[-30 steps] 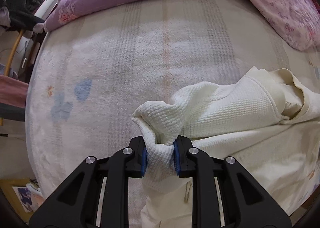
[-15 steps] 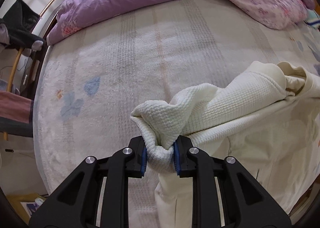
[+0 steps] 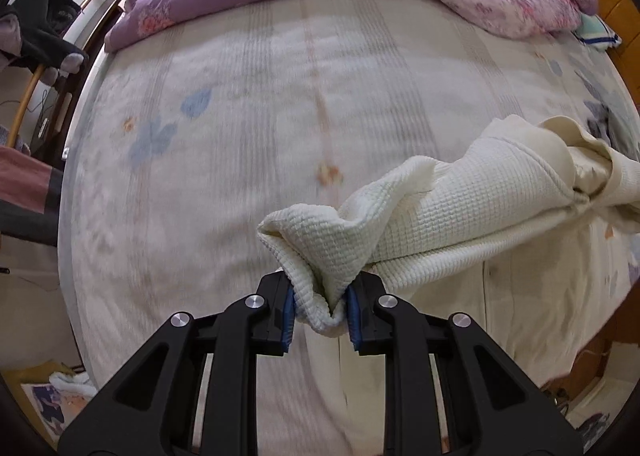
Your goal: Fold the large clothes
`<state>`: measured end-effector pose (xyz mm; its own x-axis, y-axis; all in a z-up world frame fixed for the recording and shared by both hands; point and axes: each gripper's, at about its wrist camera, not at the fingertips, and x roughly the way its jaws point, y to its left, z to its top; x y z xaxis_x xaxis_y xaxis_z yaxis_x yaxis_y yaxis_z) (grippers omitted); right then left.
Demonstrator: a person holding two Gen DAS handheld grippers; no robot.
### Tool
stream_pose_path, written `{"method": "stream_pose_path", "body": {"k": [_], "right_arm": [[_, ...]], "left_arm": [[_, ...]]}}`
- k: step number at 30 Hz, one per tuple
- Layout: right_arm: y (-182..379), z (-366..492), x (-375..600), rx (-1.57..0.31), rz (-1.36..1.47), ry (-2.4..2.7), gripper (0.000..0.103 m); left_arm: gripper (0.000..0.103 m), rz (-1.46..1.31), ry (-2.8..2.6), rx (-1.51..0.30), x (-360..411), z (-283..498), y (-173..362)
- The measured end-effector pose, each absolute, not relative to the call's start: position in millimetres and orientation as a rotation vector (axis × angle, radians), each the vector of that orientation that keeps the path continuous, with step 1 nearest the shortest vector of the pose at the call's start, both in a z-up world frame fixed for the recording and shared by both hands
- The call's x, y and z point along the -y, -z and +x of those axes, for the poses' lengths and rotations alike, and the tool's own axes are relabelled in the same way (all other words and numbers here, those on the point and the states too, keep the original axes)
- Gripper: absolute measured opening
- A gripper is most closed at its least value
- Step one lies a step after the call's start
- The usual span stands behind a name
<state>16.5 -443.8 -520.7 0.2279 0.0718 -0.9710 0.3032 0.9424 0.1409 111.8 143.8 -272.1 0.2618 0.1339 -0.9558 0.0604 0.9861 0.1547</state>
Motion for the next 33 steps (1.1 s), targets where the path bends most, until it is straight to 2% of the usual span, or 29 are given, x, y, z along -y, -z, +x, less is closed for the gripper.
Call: {"method": "stream_pose_path", "body": {"k": [5,10,11,13,14,15,17,18,19,21,28,29,31,32,33], "right_arm": [[539.7,-36.9,444.0,-1.408,0.329,0.174,0.014],[599.4,-102.7,433.5,-1.553,0.340,0.172,0.018],[613.4,-112.7,431.4,-1.593,0.332,0.187,0.027],[645.5,-137.9,429.1,-1.716,0.332,0.223,0.032],[653.9,-146.8,429.2,-1.755,0.347,0.230,0.043],[660.9,-159.9,430.7,-1.799,0.382,0.243,0.054],[657.0,-178.2,435.6,-1.803,0.462,0.262,0.065],[651.3,-185.3,438.5,-1.787,0.502,0.263,0.074],[643.2,-191.3,442.1,-1.773,0.529,0.277,0.078],[628.7,-192.4,447.3,-1.740,0.559,0.294,0.079],[582.1,-119.4,430.2,-1.612,0.593,0.153,0.079],[579.4,-105.3,425.4,-1.602,0.585,0.129,0.079],[577.0,-76.4,407.2,-1.599,0.571,0.092,0.078],[579.4,-65.8,400.9,-1.601,0.584,0.069,0.069],[582.4,-53.3,391.2,-1.608,0.609,0.031,0.061]], "left_arm": [[0.020,0.137,-0.045,-1.370,-143.7,61.8,280.8],[0.020,0.101,-0.086,-1.465,-137.0,3.2,316.7],[0.020,0.108,-0.102,-1.488,-134.6,-9.8,329.3],[0.025,0.122,-0.131,-1.534,-131.4,-30.8,352.4],[0.030,0.129,-0.149,-1.562,-129.5,-40.8,362.5],[0.043,0.134,-0.175,-1.602,-127.7,-50.1,371.1],[0.059,0.111,-0.199,-1.688,-127.3,-63.4,379.9],[0.059,0.075,-0.191,-1.697,-127.3,-69.1,379.2],[0.060,0.015,-0.180,-1.699,-127.5,-75.8,374.7],[0.069,-0.048,-0.190,-1.693,-129.4,-78.0,365.0],[0.068,-0.367,-0.116,-1.611,-129.1,-35.5,335.5],[0.067,-0.408,-0.096,-1.594,-128.0,-23.0,334.2],[0.054,-0.453,-0.079,-1.575,-127.1,2.4,334.0],[0.047,-0.463,-0.072,-1.569,-125.8,16.9,335.1],[0.046,-0.454,-0.066,-1.560,-124.3,29.6,336.0]]}}
